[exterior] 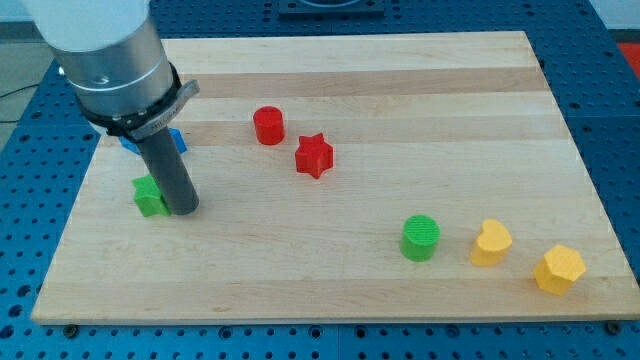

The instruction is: Slide the green star towards top

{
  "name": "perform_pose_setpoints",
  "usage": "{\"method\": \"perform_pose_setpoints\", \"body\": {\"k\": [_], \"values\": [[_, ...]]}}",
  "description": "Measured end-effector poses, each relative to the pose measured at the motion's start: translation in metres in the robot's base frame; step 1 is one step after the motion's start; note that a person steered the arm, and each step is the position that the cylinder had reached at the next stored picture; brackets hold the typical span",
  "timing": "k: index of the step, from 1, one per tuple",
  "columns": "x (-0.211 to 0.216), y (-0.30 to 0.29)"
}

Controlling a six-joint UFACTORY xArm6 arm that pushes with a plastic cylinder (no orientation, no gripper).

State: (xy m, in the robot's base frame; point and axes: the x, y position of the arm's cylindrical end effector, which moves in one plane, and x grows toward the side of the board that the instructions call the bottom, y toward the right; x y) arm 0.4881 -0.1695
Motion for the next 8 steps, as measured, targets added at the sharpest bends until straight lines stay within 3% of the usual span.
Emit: {"method": "perform_pose_setpoints", "body": {"k": [2, 5, 6, 8], "values": [[-0.021, -0.055], [-0.047, -0.071], [-0.045, -0.115], [0.003, -0.064]]}}
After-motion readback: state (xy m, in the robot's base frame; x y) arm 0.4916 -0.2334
